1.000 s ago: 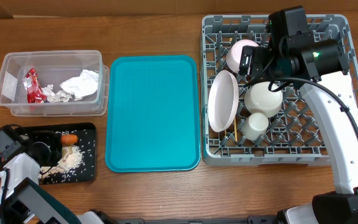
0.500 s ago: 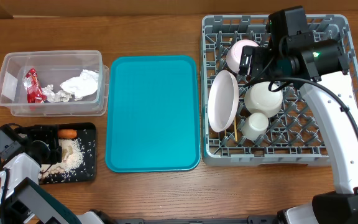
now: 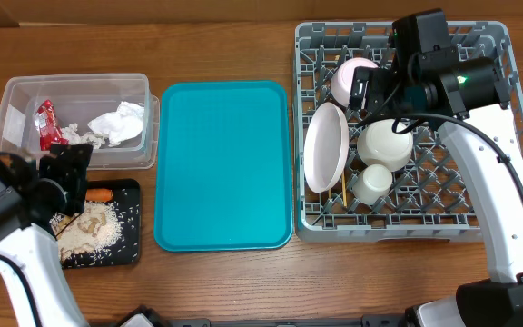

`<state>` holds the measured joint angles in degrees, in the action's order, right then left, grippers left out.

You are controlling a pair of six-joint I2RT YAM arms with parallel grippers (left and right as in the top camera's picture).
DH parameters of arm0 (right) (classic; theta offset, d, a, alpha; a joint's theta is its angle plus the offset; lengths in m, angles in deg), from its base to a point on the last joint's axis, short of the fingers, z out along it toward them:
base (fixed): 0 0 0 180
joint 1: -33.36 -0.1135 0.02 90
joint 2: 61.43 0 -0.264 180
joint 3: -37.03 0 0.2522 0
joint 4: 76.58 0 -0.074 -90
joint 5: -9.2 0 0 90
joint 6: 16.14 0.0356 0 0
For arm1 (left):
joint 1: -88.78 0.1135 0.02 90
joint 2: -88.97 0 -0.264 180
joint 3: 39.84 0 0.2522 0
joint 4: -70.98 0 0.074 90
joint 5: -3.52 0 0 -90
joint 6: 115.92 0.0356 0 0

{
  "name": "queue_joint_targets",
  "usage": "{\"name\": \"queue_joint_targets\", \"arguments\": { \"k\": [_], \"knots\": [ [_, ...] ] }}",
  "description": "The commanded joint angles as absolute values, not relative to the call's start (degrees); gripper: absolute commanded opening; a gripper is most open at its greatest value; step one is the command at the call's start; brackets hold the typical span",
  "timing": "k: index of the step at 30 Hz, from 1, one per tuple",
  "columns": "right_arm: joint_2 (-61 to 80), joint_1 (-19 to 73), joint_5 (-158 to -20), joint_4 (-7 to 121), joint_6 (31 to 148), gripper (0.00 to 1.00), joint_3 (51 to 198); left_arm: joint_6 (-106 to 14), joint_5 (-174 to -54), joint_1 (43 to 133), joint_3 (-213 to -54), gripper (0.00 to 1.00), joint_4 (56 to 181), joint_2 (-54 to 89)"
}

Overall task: Sort waste into correct bins and load items into the dishwasher
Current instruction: 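Lower the carrot onto the black tray and open the left gripper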

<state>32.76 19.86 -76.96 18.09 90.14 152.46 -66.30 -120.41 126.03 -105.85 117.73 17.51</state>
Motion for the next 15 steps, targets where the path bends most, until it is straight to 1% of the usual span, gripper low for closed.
{"name": "queue_joint_targets", "arguments": {
  "k": [1,5,8,10,12,15],
  "knots": [
    [32.83,19.93,-76.57,18.39,90.22,1.00,152.37,-60.46,-116.30,121.18,-109.85,0.84,119.61,21.29],
    [32.83,19.95,-76.57,18.39,90.22,1.00,152.37,-58.15,-112.39,113.16,-113.59,0.82,122.56,21.93],
    [32.83,19.93,-76.57,18.39,90.22,1.00,152.37,-57.51,-106.44,105.77,-115.08,0.83,122.85,21.79],
    [32.83,19.95,-76.57,18.39,90.22,1.00,152.37,-56.86,-99.69,99.96,-115.27,0.86,122.23,21.58],
    [32.83,19.93,-76.57,18.39,90.22,1.00,152.37,-55.50,-96.13,96.92,-115.27,0.90,121.91,21.23],
    [32.83,19.95,-76.57,18.39,90.22,1.00,152.37,-54.60,-90.16,92.70,-115.27,0.98,120.16,20.16]
  ]
}}
